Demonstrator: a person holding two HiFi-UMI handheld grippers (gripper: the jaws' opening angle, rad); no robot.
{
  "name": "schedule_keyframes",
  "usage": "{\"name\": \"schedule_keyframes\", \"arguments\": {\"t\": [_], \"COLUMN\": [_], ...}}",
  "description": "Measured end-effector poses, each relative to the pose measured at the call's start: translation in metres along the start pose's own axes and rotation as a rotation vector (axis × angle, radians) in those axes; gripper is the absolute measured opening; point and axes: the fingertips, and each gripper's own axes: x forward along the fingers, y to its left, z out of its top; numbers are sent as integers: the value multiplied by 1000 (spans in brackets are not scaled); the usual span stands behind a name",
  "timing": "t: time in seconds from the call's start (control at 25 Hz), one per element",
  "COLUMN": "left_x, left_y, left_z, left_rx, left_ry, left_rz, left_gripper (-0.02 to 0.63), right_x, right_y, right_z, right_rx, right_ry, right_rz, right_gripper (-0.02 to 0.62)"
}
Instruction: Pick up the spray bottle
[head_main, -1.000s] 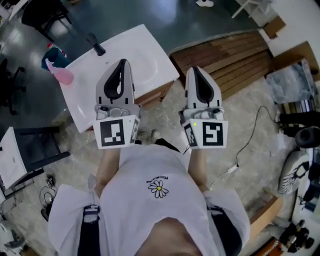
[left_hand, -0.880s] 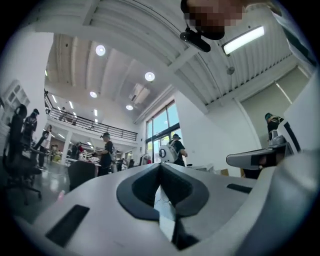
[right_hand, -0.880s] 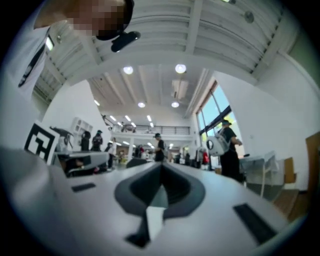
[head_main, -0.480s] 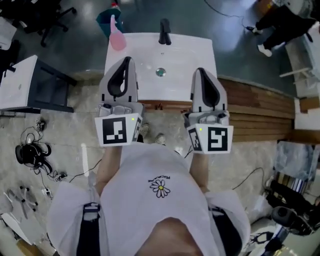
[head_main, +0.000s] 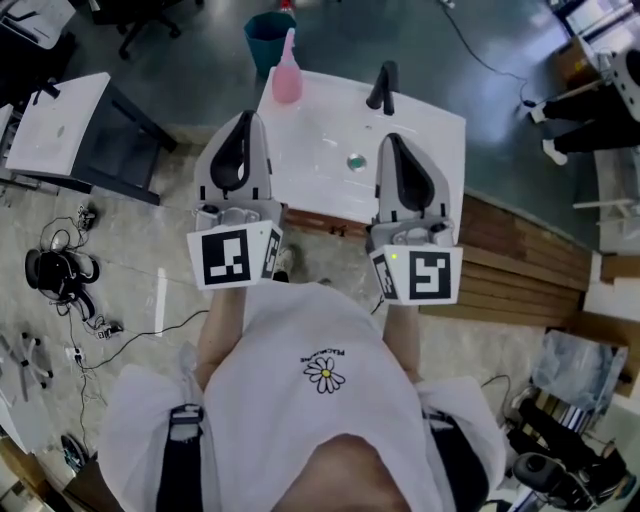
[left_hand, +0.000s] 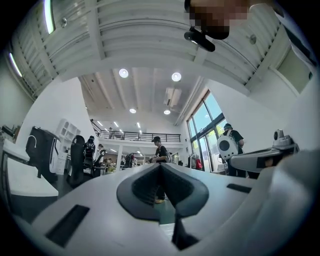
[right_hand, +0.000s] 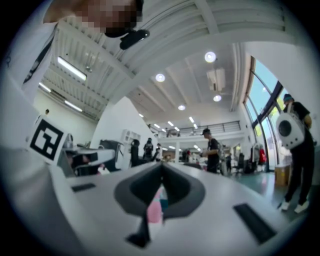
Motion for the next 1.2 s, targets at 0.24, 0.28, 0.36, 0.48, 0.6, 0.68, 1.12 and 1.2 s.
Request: {"name": "schedule_keyframes", "arguments": {"t": [0.24, 0.28, 0.36, 0.48, 0.6, 0.68, 1.12, 1.2], "left_x": [15, 19, 27, 41, 58, 63, 92, 94], "left_y": [13, 14, 15, 22, 29, 24, -42, -55], "left_z": [-5, -7, -13, -24, -36, -43, -59, -54], "left_rx": [-24, -31, -51, -105, -128, -110, -53, -45], "left_ry": [3, 7, 20, 45, 71, 86, 55, 54], "left_rz": [-16, -26, -46, -50, -30, -20, 85, 95], "left_gripper": [18, 18, 18, 18, 18, 18, 20, 20], "right_x": [17, 19, 23, 27, 31, 31, 35, 34], "right_y": [4, 2, -2, -9, -13, -21, -71, -78], "right_z": [-6, -8, -12, -19, -31, -40, -59, -65], "right_rx": [-5, -3, 6, 36, 53, 66, 108, 121], "right_ry": [22, 28, 37, 46, 66, 85, 77, 90], "right_rz": [-17, -29, -63, -119, -131, -123, 99, 142], "right_gripper": [29, 29, 29, 29, 29, 29, 29, 29]}}
